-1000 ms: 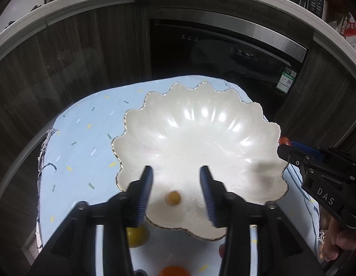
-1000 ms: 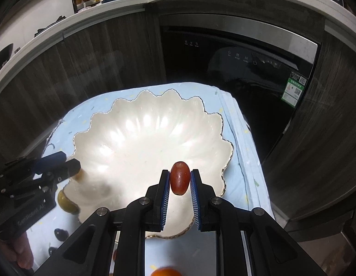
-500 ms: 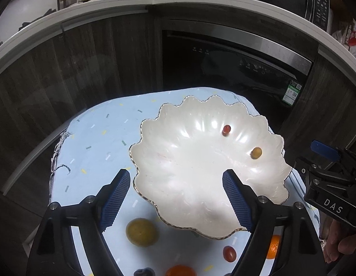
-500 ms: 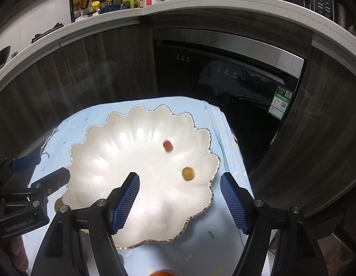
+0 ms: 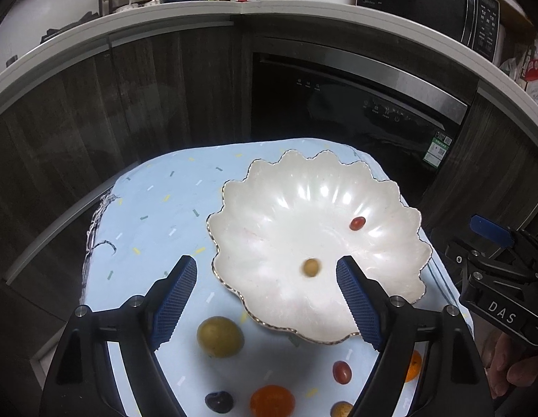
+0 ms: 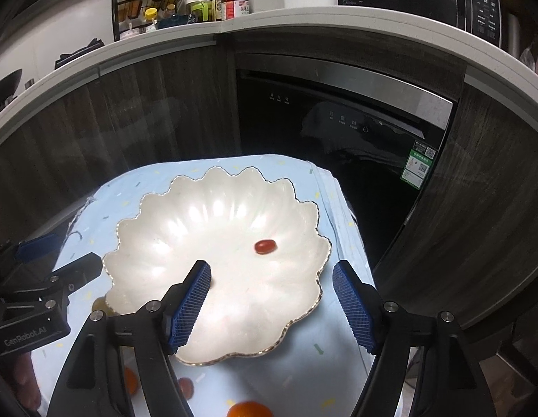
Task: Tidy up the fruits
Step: 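Withdraw both open tools from the bowl back toward the remaining fruits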
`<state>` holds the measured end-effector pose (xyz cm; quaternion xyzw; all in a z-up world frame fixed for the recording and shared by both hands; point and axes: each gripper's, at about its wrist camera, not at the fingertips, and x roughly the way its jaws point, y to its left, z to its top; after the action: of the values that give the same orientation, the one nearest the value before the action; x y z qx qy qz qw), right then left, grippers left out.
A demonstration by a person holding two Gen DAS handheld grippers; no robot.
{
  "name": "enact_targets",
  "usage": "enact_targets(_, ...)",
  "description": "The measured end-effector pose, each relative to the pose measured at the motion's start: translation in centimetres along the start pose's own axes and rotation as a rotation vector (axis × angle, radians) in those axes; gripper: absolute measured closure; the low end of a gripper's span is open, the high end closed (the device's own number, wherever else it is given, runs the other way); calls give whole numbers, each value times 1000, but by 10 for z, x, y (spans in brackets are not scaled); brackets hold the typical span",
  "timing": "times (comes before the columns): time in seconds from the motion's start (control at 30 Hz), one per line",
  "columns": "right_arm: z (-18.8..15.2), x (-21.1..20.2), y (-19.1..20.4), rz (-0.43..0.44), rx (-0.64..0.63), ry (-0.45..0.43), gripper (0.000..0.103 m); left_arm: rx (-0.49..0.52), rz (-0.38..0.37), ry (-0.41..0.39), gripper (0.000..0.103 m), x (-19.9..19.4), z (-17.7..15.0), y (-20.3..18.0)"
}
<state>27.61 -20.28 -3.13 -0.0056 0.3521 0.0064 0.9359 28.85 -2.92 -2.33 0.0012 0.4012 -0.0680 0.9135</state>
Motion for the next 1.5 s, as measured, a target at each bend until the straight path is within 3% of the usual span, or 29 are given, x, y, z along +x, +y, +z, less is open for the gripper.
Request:
enact_targets(0.53, -10, -36, 7, 9, 15, -56, 29, -2, 18, -31, 20, -37, -12, 3)
enact_targets(1.5, -57, -69, 29, 17, -12, -86, 29, 22, 25, -24, 20, -59, -62, 11)
